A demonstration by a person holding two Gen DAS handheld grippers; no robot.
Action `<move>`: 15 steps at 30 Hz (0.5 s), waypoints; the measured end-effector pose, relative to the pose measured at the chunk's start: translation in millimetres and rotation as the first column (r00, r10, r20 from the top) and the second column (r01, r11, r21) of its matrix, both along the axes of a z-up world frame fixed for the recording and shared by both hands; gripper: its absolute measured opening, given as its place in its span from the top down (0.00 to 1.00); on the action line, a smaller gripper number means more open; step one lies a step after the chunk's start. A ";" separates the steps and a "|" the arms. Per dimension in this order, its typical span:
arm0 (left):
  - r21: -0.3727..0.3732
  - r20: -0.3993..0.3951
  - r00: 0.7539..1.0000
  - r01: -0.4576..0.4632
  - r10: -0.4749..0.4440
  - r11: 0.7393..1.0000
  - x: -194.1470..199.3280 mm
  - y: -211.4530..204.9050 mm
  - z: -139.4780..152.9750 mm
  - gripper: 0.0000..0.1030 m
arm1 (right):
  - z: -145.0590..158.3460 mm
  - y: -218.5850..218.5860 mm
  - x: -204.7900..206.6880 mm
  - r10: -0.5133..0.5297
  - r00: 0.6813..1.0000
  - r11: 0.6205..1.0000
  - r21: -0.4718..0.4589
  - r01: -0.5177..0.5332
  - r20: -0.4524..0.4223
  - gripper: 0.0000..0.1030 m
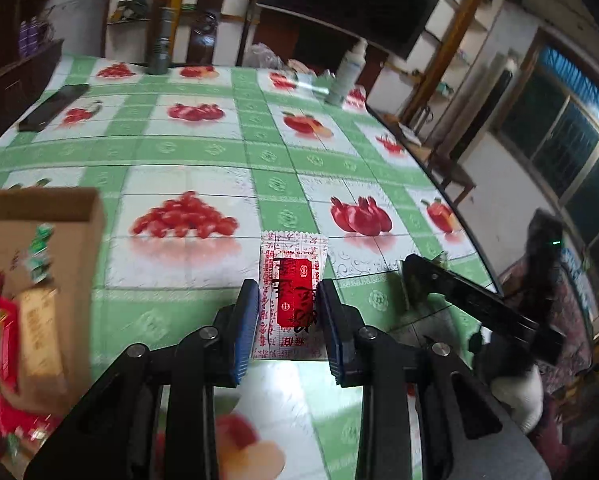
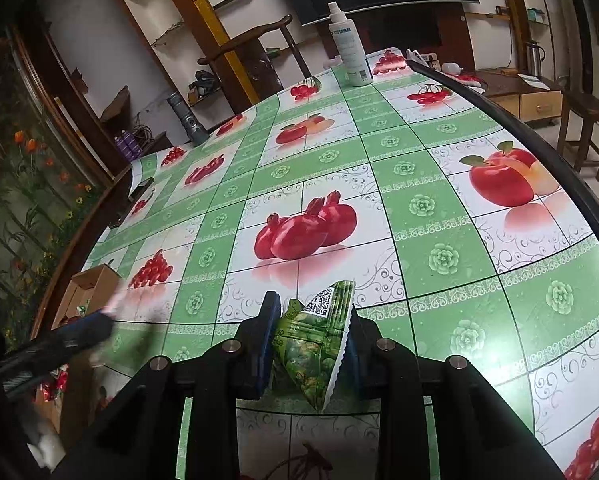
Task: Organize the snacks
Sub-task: 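Grasp the red-and-white sachet with the left gripper while the right holds the green packet, then release the sachet into the box with the left while the right releases the green packet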
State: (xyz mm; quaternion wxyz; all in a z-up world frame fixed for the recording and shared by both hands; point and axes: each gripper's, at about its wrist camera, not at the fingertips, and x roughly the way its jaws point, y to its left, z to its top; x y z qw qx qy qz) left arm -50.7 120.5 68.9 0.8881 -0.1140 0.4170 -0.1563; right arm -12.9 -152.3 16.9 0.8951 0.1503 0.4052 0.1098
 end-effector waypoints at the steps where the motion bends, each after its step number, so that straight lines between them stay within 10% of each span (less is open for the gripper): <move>1: -0.017 0.007 1.000 -0.019 0.019 1.000 -6.9 10.4 3.6 0.73 | -0.8 -0.2 -0.1 -0.004 1.000 1.000 -0.005 0.004 -0.002 0.71; 15: -0.113 0.035 0.940 -0.333 0.339 0.936 -85.4 168.6 0.5 0.73 | 30.8 55.8 -15.2 0.131 0.991 0.991 -0.010 -0.132 -0.024 0.71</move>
